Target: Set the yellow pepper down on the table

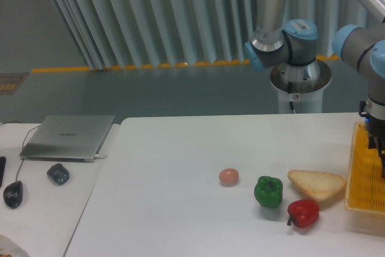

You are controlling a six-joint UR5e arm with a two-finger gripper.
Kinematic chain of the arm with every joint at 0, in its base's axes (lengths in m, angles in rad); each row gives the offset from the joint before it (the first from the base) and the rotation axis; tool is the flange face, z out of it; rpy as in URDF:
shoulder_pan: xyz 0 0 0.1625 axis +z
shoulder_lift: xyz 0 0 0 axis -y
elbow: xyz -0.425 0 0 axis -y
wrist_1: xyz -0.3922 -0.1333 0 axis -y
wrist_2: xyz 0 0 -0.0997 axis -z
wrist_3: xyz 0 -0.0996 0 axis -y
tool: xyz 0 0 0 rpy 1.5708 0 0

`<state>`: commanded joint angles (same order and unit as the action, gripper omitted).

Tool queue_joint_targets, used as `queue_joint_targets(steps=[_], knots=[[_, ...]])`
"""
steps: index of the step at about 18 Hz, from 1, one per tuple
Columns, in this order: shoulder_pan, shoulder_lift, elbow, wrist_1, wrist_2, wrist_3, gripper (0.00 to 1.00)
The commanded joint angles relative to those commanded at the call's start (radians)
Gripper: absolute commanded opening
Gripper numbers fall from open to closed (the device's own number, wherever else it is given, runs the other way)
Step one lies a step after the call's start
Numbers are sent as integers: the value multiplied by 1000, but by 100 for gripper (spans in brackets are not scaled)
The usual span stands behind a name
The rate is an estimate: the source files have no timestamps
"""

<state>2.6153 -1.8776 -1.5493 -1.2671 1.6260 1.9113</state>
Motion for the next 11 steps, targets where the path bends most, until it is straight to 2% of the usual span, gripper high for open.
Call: queue_joint_targets(steps=[7,11], knots=[[54,-9,-20,5,0,3,100],[84,-44,-18,9,0,8,100]])
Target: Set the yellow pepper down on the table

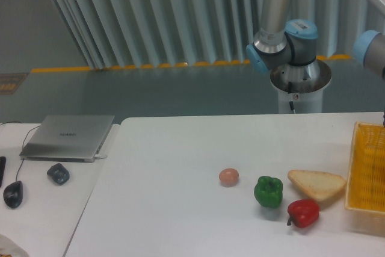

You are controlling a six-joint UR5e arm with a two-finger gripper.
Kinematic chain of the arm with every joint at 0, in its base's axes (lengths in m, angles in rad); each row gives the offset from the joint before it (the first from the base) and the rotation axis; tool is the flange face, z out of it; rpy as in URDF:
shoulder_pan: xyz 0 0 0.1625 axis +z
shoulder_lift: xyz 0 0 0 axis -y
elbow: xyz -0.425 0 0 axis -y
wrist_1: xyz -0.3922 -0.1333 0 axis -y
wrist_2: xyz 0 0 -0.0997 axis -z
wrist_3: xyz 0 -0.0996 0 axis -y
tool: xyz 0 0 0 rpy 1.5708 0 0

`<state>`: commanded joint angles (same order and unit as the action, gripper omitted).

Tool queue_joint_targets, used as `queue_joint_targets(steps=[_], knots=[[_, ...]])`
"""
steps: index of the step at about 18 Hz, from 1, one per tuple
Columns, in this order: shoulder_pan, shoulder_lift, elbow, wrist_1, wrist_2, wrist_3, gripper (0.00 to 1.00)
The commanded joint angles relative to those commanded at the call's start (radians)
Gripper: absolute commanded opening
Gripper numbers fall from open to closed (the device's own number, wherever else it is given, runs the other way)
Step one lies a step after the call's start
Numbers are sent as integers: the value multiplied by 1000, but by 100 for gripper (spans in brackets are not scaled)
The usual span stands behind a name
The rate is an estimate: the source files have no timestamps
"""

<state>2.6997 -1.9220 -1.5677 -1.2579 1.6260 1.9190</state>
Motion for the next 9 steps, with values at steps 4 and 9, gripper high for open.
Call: queue_joint_targets(steps=[4,9], knots=[[23,-37,9,37,100,43,100],[35,-52,8,63,98,61,100]])
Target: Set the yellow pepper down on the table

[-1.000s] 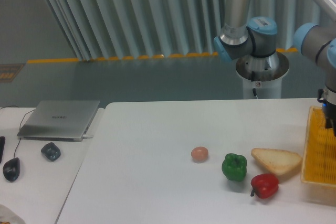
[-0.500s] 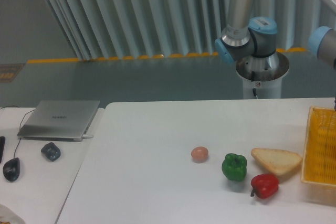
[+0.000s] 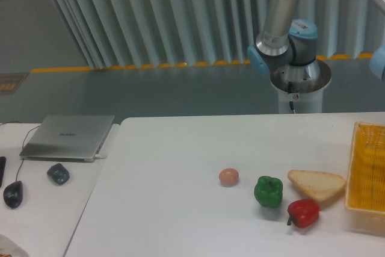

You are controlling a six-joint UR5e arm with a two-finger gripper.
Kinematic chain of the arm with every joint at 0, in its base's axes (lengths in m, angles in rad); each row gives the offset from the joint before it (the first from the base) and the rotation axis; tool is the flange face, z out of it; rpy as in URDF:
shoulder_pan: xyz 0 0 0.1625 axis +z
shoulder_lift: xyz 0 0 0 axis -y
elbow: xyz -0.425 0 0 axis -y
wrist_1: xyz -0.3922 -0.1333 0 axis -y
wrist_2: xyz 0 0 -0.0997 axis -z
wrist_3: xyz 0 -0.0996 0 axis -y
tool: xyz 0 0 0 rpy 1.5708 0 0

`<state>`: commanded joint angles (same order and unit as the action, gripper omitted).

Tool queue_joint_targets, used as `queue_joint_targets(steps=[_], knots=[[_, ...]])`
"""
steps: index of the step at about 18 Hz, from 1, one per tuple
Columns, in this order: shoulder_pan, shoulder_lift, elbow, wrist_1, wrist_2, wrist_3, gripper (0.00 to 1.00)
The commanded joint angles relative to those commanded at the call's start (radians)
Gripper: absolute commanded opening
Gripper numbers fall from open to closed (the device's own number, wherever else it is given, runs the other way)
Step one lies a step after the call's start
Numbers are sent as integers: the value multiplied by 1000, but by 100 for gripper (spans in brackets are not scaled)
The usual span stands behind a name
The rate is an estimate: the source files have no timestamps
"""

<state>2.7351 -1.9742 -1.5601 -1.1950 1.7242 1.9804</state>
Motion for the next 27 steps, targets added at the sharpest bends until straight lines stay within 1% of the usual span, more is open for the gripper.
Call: queue_joint_targets(steps=[6,12,13,14,18,19,21,22,25,27], knots=[[0,-3,-12,5,0,-5,100],[0,-5,-9,3,0,-8,100],[0,-5,-9,3,0,-8,94],[2,-5,-8,3,0,-5,83],[2,-5,-8,2,0,-2,50],[2,-6,-8,0,0,-2,46],[8,-5,-5,0,-5,0,44],[9,-3,8,-8,-9,0,36],[9,8,34,-44,-32,-3,35],[23,11,89,-131,-118,-9,35]])
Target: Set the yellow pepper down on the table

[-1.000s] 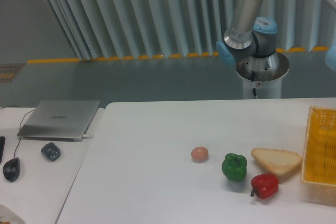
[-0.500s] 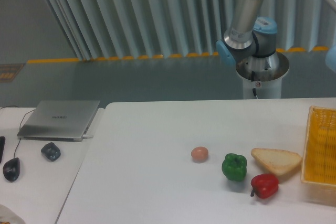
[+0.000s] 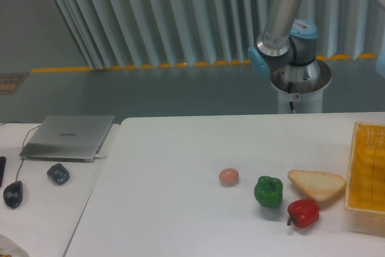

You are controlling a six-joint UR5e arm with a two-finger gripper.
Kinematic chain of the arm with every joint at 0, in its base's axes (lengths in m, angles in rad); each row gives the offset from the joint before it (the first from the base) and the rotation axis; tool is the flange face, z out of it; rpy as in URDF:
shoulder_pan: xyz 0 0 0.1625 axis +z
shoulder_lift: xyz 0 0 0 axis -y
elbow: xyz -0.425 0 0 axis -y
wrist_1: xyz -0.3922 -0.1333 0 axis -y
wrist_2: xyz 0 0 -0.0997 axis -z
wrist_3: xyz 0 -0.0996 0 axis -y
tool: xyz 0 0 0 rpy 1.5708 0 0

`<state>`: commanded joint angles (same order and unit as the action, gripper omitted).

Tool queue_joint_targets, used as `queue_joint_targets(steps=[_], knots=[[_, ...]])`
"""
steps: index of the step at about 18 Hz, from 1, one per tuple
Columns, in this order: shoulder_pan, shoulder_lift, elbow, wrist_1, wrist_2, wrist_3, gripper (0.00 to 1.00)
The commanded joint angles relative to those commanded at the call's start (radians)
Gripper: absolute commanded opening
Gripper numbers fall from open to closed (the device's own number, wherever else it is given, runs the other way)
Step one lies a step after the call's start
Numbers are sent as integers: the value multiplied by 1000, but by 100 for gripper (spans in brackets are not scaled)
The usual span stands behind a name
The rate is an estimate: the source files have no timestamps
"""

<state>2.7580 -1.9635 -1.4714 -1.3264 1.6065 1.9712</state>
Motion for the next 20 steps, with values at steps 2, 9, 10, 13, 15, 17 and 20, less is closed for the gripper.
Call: queue_joint_targets(steps=[2,9,10,13,15,17,20], knots=[[18,8,60,-92,-75,-3,35],[-41,35,85,-142,-119,-190,35],[-61,37,86,-140,-119,-234,35],[-118,35,95,-135,-149,-395,35],[-121,38,106,-135,-285,-474,35],[-126,48,103,-135,-326,-538,35],[-170,48,108,-125,-330,-653,35]])
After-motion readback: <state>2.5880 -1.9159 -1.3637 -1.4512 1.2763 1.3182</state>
